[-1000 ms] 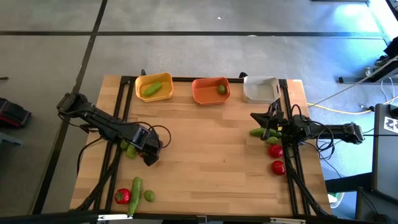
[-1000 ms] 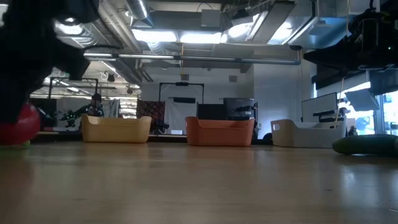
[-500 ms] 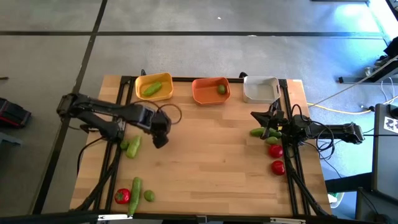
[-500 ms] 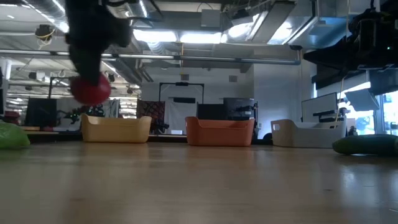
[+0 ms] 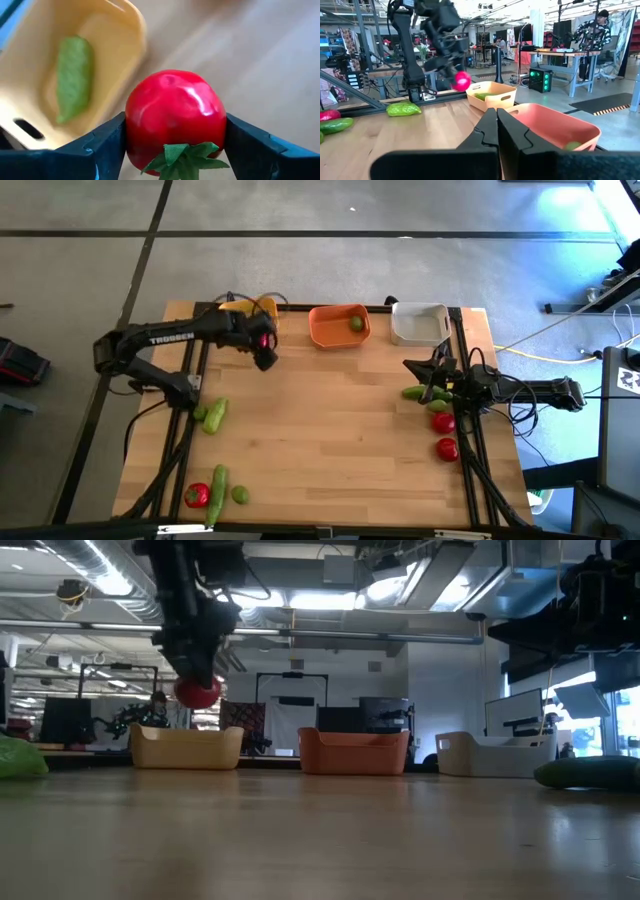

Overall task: Sort produce into baskets
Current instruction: Put the top left tomato into the yellow bin, then put the top left cucumber into the white bin

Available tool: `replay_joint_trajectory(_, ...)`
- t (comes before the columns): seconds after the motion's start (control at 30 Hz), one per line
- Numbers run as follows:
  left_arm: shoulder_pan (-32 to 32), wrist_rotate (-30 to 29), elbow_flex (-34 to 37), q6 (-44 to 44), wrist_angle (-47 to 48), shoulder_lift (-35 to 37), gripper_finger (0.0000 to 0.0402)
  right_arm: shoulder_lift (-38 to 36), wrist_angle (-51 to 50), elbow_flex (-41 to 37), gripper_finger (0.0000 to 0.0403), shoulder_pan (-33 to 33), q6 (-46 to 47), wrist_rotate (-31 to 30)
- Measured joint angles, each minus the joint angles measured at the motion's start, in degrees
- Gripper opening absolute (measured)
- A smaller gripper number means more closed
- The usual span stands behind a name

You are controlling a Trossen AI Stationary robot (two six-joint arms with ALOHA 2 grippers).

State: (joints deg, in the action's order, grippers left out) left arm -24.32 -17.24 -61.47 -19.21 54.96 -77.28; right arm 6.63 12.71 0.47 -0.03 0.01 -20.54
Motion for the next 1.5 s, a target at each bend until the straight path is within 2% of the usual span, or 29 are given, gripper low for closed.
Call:
replay_joint_trajectory(0.27,-9.7,0.0,3.1,9.0,-13.7,0.0,0.0281,0.0,-0.8,0.0,0.0000,0.0,0.2,0.0)
replay_joint_trajectory(0.43,-13.5,0.0,7.0,10.7,-22.1,-0.2,0.0281,0.0,-0.9,0.0,0.0000,0.0,0.2,0.0)
replay_joint_trajectory(0.63,-16.4,-0.3,10.4,10.6,-26.2,-0.2,0.0284,0.0,-0.9,0.0,0.0000,0.0,0.2,0.0)
replay_joint_trajectory(0.77,-17.7,-0.5,11.3,9.1,-25.7,-0.2,0.0315,0.0,-0.9,0.0,0.0000,0.0,0.2,0.0)
replay_joint_trajectory(0.87,-18.5,2.5,11.3,8.6,-24.8,-0.2,0.0346,0.0,-0.9,0.0,0.0000,0.0,0.2,0.0)
replay_joint_trajectory(0.97,-18.3,2.9,11.3,9.2,-24.8,-0.1,0.0365,0.0,-0.9,0.0,0.0000,0.0,0.2,0.0)
replay_joint_trajectory(1.2,-16.0,3.0,8.0,10.0,-19.8,0.3,0.0374,0.0,-0.9,0.0,0.0000,0.0,0.2,0.0)
replay_joint_trajectory(1.5,-6.1,3.2,-1.1,6.2,-4.4,0.3,0.0375,0.0,-0.9,0.0,0.0000,0.0,0.2,0.0)
